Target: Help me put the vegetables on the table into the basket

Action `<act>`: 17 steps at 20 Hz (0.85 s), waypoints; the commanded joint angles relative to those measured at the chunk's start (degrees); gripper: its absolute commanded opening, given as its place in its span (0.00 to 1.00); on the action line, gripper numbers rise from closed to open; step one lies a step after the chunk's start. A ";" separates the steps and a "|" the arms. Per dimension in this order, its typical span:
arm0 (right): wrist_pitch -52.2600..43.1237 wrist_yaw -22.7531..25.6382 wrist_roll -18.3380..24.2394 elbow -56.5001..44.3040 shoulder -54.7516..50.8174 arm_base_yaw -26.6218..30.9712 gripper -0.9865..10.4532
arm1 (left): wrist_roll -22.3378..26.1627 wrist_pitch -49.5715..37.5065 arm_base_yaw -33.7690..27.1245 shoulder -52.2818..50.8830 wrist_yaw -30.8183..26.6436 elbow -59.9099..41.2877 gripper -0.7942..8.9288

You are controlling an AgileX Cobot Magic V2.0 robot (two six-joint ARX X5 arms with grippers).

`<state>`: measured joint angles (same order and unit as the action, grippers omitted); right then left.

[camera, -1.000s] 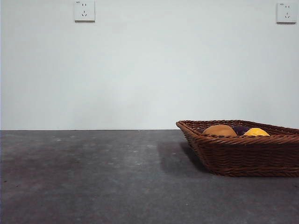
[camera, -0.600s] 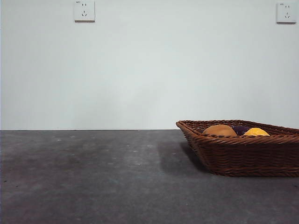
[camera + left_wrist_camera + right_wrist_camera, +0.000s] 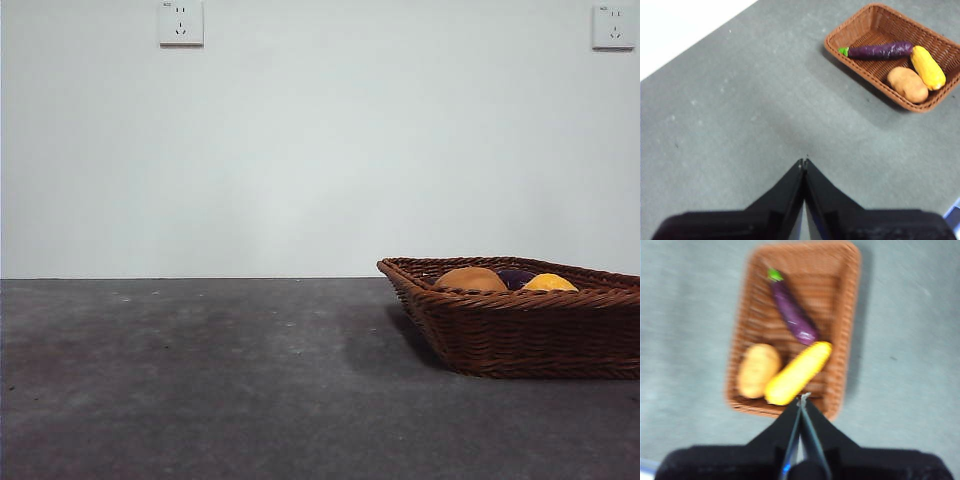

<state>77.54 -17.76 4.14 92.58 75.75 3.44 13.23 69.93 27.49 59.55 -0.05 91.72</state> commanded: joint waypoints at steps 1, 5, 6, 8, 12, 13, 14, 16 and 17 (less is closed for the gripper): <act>1.20 2.71 0.48 0.04 2.47 -0.09 0.09 | 0.07 -2.93 -0.20 0.24 0.02 -0.13 0.08; -1.88 6.25 0.48 0.04 6.01 -0.09 0.09 | 1.49 -11.47 -2.16 -0.11 -0.13 -0.13 0.08; -3.56 6.86 0.48 0.04 6.56 -0.09 0.09 | 2.89 -13.70 -4.22 -0.72 -0.11 -0.17 0.08; -7.52 7.85 0.48 0.04 6.97 -0.09 0.09 | 4.22 -18.47 -10.16 -3.06 0.72 -1.22 0.08; -16.98 8.07 0.48 0.04 6.99 -0.09 0.09 | 3.74 -35.34 -20.15 -13.44 8.94 -16.24 0.08; -19.12 8.22 0.48 0.04 6.99 -0.09 0.09 | 3.76 -39.19 -21.86 -16.85 9.03 -21.92 0.08; -21.07 8.22 0.48 0.04 6.97 -0.09 0.09 | 4.00 -42.62 -23.37 -20.15 8.74 -27.76 0.08; -24.28 8.20 0.48 0.04 6.97 -0.09 0.09 | 3.93 -48.92 -25.70 -26.49 7.50 -39.52 0.08; -25.70 8.22 0.48 0.04 6.97 -0.09 0.09 | 3.58 -52.28 -26.67 -30.34 7.54 -46.56 0.08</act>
<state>52.25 -9.78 4.34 92.58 82.48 3.44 16.53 18.70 1.13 30.55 7.60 49.45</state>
